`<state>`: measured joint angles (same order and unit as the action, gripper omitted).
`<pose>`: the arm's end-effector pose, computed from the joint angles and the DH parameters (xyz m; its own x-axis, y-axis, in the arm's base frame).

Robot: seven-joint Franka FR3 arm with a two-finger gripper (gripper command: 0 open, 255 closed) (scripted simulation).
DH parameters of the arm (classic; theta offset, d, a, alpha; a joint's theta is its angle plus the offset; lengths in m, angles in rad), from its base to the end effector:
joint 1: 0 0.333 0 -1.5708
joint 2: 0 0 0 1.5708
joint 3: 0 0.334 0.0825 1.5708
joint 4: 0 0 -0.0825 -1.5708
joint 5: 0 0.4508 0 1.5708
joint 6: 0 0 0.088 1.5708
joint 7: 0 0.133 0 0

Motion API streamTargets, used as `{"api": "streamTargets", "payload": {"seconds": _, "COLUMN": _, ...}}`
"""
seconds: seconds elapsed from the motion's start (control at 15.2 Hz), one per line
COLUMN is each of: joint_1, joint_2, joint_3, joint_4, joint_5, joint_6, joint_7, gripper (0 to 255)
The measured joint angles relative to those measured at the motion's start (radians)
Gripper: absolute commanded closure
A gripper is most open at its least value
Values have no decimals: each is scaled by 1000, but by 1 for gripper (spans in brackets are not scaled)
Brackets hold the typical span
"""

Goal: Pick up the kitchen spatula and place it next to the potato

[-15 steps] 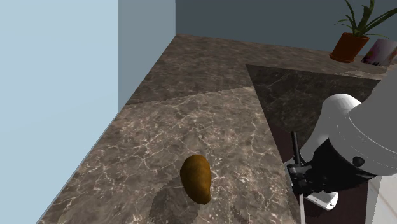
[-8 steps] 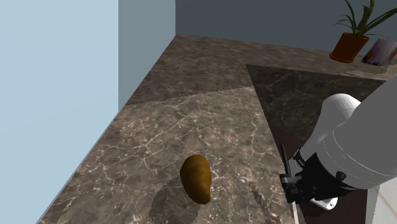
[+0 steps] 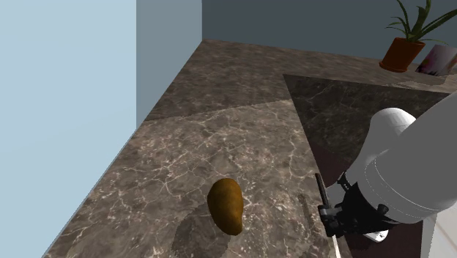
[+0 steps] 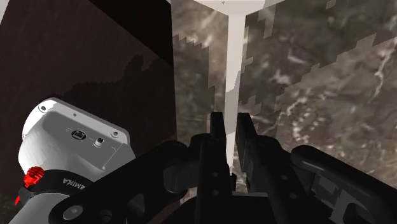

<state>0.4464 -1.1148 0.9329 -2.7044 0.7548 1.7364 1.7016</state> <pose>0.0598 0.3639 0.3683 0.6270 -0.7762 0.0663 -0.7779 -0.6284 -0.0005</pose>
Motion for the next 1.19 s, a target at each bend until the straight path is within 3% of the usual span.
{"api": "streamTargets", "payload": {"seconds": 0.07, "joint_1": 0, "joint_2": 0, "joint_3": 0, "joint_4": 0, "joint_5": 0, "joint_6": 0, "joint_7": 0, "gripper": 255}}
{"api": "streamTargets", "payload": {"seconds": 0.13, "joint_1": 0, "joint_2": 0, "joint_3": 0, "joint_4": 0, "joint_5": 0, "joint_6": 0, "joint_7": 0, "gripper": 0}}
{"api": "streamTargets", "payload": {"seconds": 0.53, "joint_1": 0, "joint_2": 0, "joint_3": 0, "joint_4": 0, "joint_5": 0, "joint_6": 0, "joint_7": 0, "gripper": 0}}
{"api": "streamTargets", "payload": {"seconds": 0.86, "joint_1": -17, "joint_2": -5, "joint_3": -79, "joint_4": 88, "joint_5": -71, "joint_6": -93, "joint_7": 12, "gripper": 0}}
{"api": "streamTargets", "payload": {"seconds": 1.19, "joint_1": -18, "joint_2": -7, "joint_3": -92, "joint_4": 99, "joint_5": -82, "joint_6": -108, "joint_7": 13, "gripper": 0}}
